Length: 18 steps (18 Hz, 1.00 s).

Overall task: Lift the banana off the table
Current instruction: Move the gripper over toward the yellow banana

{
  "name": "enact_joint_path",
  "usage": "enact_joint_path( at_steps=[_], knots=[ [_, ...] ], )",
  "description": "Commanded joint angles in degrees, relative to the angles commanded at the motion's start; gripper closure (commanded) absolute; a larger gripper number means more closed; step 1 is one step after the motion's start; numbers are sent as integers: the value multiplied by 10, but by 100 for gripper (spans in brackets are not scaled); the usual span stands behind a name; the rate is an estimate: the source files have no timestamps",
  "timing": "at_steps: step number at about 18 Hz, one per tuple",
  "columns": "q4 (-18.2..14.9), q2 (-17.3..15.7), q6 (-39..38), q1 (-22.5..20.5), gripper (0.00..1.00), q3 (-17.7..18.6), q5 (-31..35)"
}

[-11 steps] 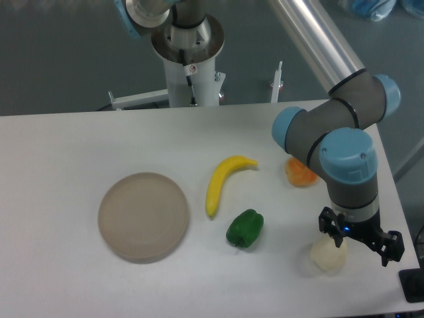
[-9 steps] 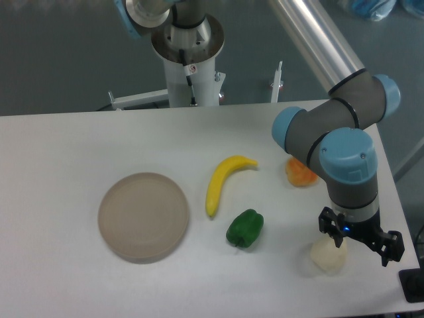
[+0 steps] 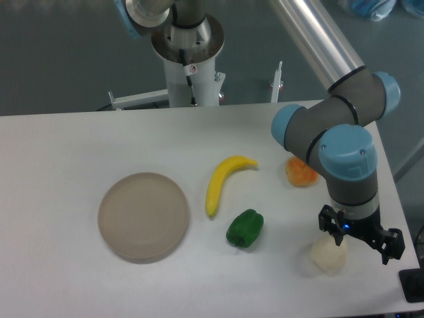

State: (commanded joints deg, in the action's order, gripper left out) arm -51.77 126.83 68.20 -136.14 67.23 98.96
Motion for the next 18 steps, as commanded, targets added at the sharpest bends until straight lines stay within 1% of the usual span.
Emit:
enact_joint_path(
  at_steps=[2, 3, 4, 5, 7, 9, 11, 12, 13, 15, 16, 18],
  knots=[
    [1, -11, -3, -2, 0, 24, 9],
    [1, -19, -2, -5, 0, 29, 21],
    [-4, -29, -3, -8, 0, 31, 28],
    [-12, -40, -2, -14, 0, 45, 29],
    [-47, -67, 3, -32, 0, 69, 26],
    [-102, -95, 8, -50, 0, 92, 19],
    [-158, -122, 9, -56, 0, 111, -16],
    [-185, -134, 9, -57, 0, 114, -31],
    [-205, -138, 8, -58, 0, 118, -46],
    [-226, -141, 1, -58, 0, 125, -89],
    [-228, -146, -2, -58, 0, 141, -112],
    [-218, -174, -5, -52, 0, 190, -141]
  ],
)
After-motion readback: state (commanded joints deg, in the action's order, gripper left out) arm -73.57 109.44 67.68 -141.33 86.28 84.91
